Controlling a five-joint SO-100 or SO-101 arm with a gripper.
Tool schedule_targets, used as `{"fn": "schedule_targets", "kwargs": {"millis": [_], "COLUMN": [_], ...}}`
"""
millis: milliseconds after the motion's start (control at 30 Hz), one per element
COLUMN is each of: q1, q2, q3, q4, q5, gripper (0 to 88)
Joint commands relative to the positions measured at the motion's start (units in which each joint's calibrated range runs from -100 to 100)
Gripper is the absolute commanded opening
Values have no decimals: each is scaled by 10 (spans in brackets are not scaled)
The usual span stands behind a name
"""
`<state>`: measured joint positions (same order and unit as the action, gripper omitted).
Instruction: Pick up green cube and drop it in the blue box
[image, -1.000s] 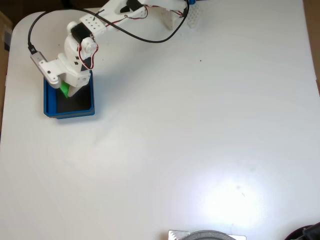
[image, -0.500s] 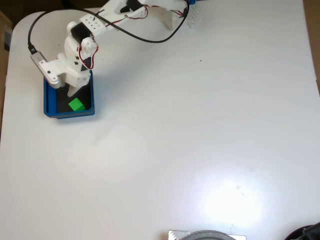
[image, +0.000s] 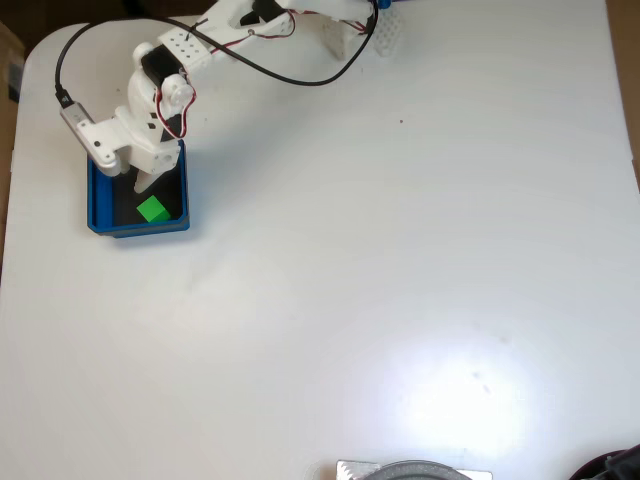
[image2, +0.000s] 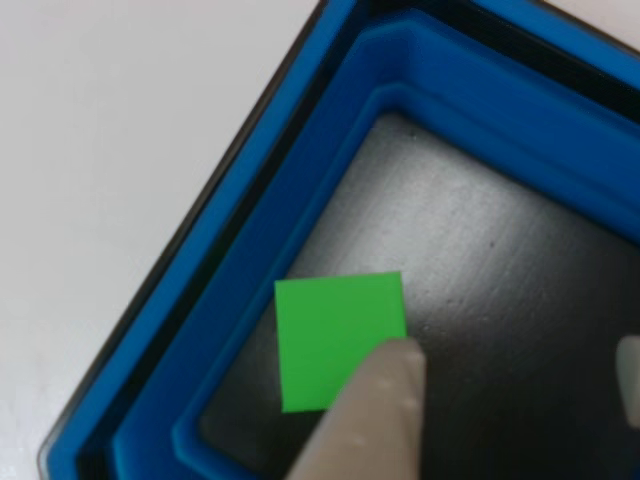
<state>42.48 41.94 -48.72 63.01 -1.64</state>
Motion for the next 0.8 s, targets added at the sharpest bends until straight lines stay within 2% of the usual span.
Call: {"fn": "schedule_targets", "kwargs": {"millis": [0,367,767], "q1": [5,7,2], "q2": [-51,-152,-316], "q3": [-24,30,257], "q4": [-8,-9,-15], "q5": [0,-2,0], "gripper": [141,140,133]}}
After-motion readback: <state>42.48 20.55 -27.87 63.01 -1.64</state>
